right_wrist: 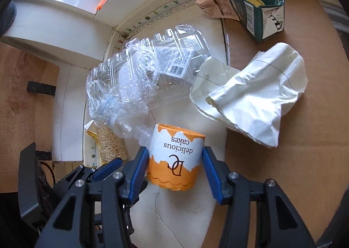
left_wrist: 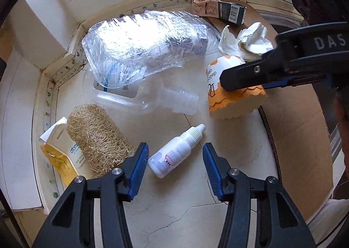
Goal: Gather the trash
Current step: 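Grasp the cake cup with the right gripper while the left grasps the eye-drop bottle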
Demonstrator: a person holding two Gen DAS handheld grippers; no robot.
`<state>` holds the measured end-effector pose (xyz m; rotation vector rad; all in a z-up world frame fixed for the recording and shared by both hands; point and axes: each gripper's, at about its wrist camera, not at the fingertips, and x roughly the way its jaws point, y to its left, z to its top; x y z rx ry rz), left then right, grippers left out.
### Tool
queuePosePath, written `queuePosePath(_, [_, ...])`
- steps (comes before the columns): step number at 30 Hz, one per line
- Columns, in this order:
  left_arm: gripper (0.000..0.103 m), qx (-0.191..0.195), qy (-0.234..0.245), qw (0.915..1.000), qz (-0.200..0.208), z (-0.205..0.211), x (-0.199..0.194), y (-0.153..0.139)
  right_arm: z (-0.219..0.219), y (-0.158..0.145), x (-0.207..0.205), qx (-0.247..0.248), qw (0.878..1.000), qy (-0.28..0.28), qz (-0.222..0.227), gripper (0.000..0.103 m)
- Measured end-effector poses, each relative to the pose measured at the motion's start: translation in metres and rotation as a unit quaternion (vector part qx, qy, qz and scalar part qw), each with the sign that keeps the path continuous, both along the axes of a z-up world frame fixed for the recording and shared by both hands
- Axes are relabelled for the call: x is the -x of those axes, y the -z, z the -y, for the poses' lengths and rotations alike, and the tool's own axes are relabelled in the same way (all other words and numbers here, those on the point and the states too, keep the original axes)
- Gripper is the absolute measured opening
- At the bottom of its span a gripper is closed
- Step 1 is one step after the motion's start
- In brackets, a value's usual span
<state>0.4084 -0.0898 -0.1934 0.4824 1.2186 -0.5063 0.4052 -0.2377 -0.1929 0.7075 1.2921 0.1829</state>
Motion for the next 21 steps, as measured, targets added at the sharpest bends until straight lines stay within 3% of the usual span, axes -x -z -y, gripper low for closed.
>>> queuePosePath(2, [0.038, -0.008, 0.011, 0.9999, -0.008, 0.003, -0.002, 0.003, 0.009, -0.003, 0.008, -0.014, 1.0, 0.008, 0.004, 0.051])
queuePosePath(4, [0.035, -0.018, 0.021, 0.9994, -0.019, 0.005, -0.004, 0.005, 0.015, -0.007, 0.015, -0.022, 1.0, 0.012, 0.008, 0.051])
queuePosePath(15, [0.034, -0.057, 0.047, 0.9954, -0.062, 0.016, -0.005, 0.026, 0.026, -0.013, 0.042, -0.033, 0.999, 0.012, 0.017, 0.051])
queuePosePath(17, [0.023, -0.054, 0.044, 0.9955, -0.064, 0.016, -0.005, 0.025, 0.025, -0.014, 0.045, -0.031, 0.999, 0.011, 0.019, 0.051])
queuePosePath(21, [0.022, -0.052, 0.033, 0.9963, -0.06, 0.015, -0.002, 0.025, 0.022, -0.016, 0.051, -0.024, 0.999, 0.009, 0.025, 0.051])
